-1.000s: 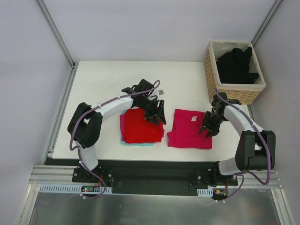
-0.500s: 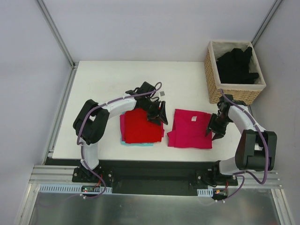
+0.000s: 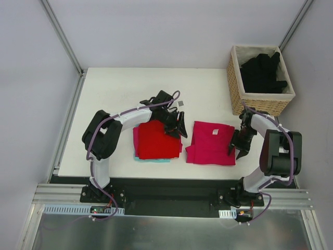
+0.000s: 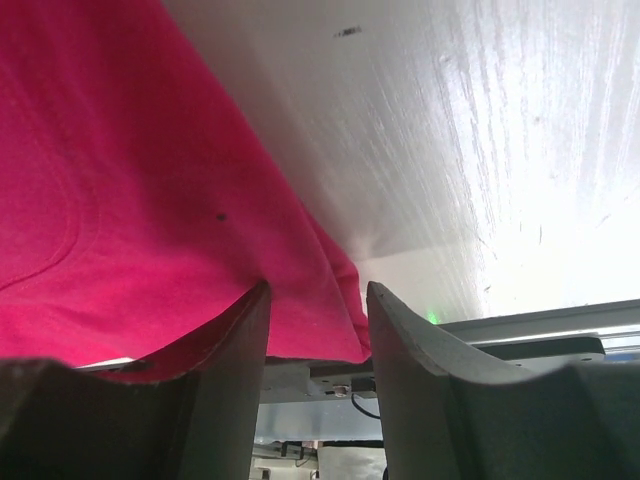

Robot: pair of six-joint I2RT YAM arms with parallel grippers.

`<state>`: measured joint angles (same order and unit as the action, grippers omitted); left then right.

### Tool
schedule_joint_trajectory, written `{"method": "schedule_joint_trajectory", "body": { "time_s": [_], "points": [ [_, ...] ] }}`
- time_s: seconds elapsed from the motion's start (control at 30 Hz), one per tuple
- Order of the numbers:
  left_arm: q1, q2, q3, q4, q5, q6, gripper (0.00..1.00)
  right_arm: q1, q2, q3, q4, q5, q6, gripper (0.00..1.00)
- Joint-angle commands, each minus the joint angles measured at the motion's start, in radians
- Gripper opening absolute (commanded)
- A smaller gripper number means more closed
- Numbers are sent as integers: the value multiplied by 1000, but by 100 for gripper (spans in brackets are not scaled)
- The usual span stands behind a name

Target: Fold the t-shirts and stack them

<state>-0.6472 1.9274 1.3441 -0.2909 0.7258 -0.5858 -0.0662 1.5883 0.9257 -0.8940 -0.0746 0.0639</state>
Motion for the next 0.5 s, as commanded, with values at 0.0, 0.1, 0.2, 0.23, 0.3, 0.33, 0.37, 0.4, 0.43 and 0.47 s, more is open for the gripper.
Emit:
{"method": "schedule_joint_trajectory", "body": {
  "time_s": [0.0,0.1,0.2,0.23,0.3,0.33,0.37,0.4,0.43,0.47],
  "points": [
    [-3,2,43,24,18,-11,50,-14,21,39,6,10,-18,47],
    [-3,12,50,27,24,-20,50,-15,41,51,13,-10,-22,47],
    [-5,28,62,30,34,-26,50,-15,58,70,24,-42,-16,47],
    [-5,39,64,30,32,-29,50,-15,58,71,36,-47,-15,47],
    [-8,53,73,35,37,-35,50,-15,59,71,46,-65,-12,47],
    [-11,68,78,38,40,-39,50,-15,61,70,52,-71,-12,46],
    [-11,77,87,38,43,-40,51,-15,65,71,53,-73,-9,46],
    [-18,87,93,38,46,-42,51,-15,76,73,53,-79,-10,45],
    [-20,102,98,38,47,-43,51,-15,79,73,55,-82,-10,45],
    [-22,107,102,39,47,-42,51,-15,81,74,56,-85,-10,45]
  ]
}}
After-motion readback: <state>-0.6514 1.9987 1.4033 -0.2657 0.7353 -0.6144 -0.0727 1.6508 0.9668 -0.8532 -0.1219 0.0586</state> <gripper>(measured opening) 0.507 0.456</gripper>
